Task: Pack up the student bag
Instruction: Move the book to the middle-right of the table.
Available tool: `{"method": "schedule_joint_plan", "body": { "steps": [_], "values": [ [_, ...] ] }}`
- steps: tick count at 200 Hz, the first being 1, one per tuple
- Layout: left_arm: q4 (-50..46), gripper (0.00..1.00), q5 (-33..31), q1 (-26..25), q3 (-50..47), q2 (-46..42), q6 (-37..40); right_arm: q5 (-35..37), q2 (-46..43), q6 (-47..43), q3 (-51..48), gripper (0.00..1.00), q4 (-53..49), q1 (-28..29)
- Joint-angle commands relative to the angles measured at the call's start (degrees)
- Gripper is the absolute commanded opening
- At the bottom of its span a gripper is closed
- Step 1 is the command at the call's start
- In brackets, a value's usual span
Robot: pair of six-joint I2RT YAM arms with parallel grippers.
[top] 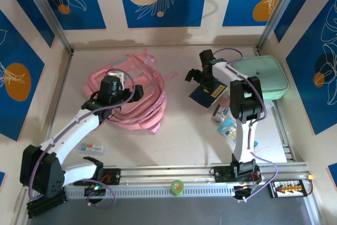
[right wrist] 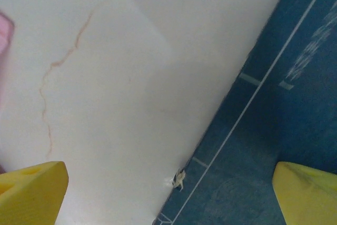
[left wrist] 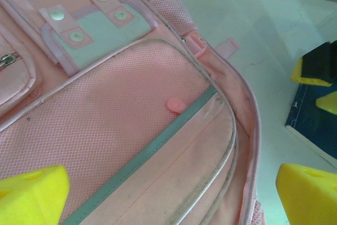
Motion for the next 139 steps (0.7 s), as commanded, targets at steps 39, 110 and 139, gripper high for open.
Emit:
{"method": "schedule_joint_plan", "body": {
  "steps": [39, 110, 139],
  "values": [
    [3.63, 1.0, 6.48, 0.62, 2.24, 1.14, -1.64, -7.47, -7.67, 0.53, -13.13, 1.0, -1.47, 10.24],
    [5.95, 1.0, 12.12, -1.53, 6.43, 8.98, -5.04, -3.7, -21.91, 11.56, -30.04, 0.94, 3.85, 21.4],
    [5.06, 0.96, 11.93, -5.03, 9.89, 13.77, -5.13, -1.07, -30.32, 9.66, -33.12, 0.94, 9.31, 20.77]
  ]
}}
